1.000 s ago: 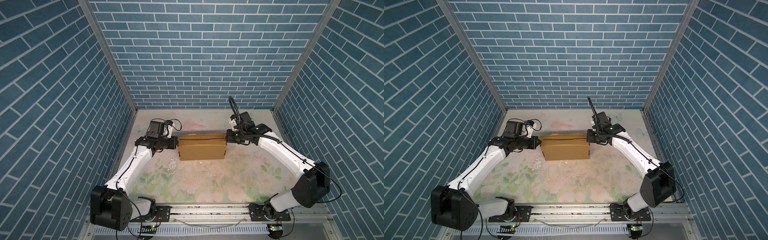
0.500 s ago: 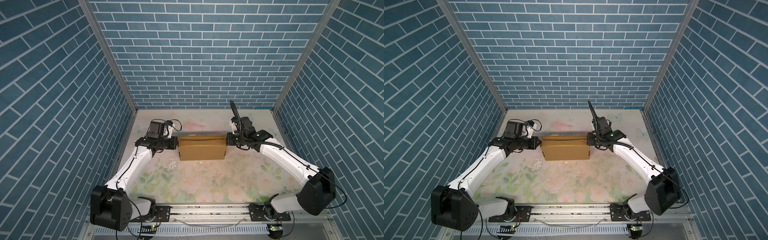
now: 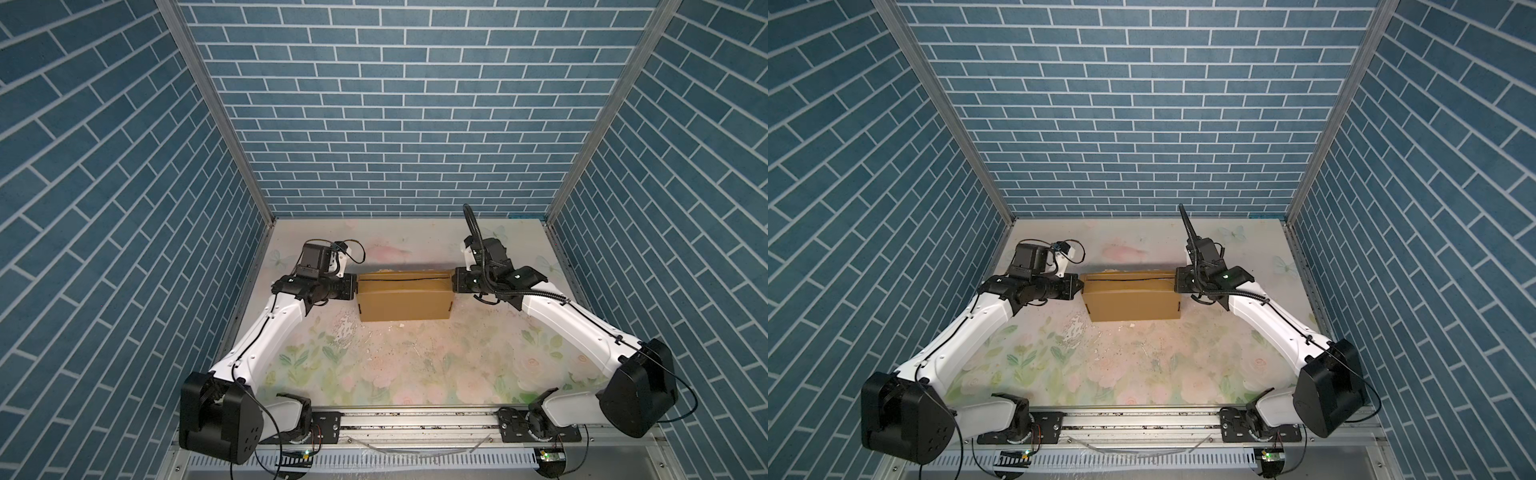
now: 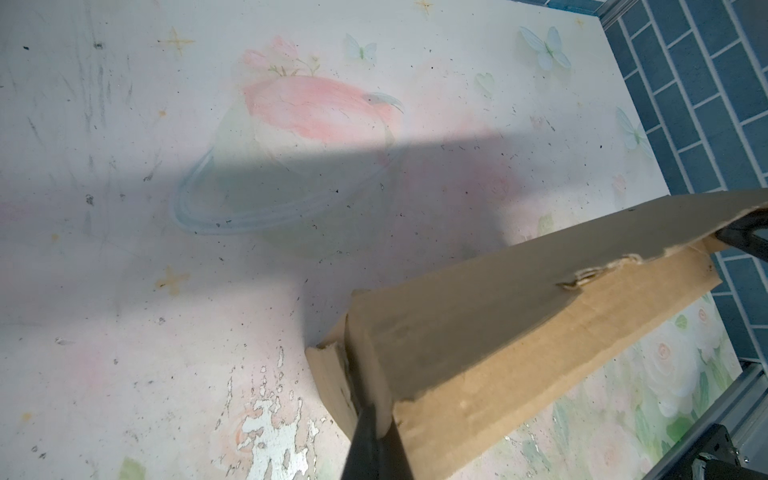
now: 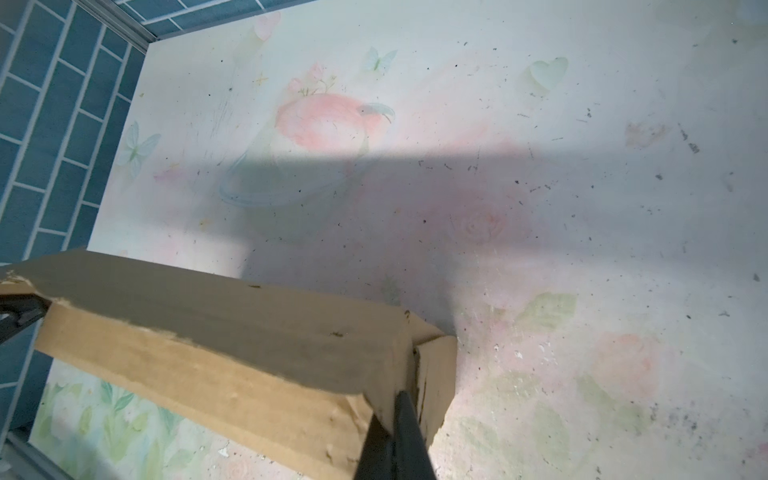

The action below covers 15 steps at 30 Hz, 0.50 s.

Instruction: Fold the paper box

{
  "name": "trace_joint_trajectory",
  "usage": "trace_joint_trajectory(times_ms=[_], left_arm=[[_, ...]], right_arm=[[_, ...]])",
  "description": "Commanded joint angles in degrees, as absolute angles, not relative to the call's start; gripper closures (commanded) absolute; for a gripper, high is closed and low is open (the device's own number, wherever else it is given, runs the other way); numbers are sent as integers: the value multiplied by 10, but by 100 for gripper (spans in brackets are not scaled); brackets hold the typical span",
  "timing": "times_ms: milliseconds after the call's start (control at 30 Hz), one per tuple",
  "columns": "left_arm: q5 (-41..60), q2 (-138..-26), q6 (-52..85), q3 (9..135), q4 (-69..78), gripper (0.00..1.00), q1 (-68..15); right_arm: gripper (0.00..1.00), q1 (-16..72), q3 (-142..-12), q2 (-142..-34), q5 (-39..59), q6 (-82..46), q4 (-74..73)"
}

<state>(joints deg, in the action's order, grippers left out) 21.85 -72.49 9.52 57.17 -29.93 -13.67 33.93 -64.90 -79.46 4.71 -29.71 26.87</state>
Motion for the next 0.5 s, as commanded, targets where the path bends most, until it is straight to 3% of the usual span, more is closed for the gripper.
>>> trace_joint_trajectory(times_ms=[0, 100, 200, 300, 467], left_arm=[[201, -726, 86, 551, -361, 100, -142], [192, -723, 85, 550, -364, 100, -143], [187, -724, 85, 548, -362, 100, -142], [186, -724, 88, 548, -359, 100, -143], [187, -725, 89, 550, -357, 100, -143]], right_arm=[[100, 337, -639, -783, 90, -315, 319], [100, 320, -655, -775, 119, -301, 347], [94, 301, -663, -768, 163, -296, 360], [82, 282, -665, -761, 226, -301, 360], [52, 244, -667, -745, 318, -330, 356]])
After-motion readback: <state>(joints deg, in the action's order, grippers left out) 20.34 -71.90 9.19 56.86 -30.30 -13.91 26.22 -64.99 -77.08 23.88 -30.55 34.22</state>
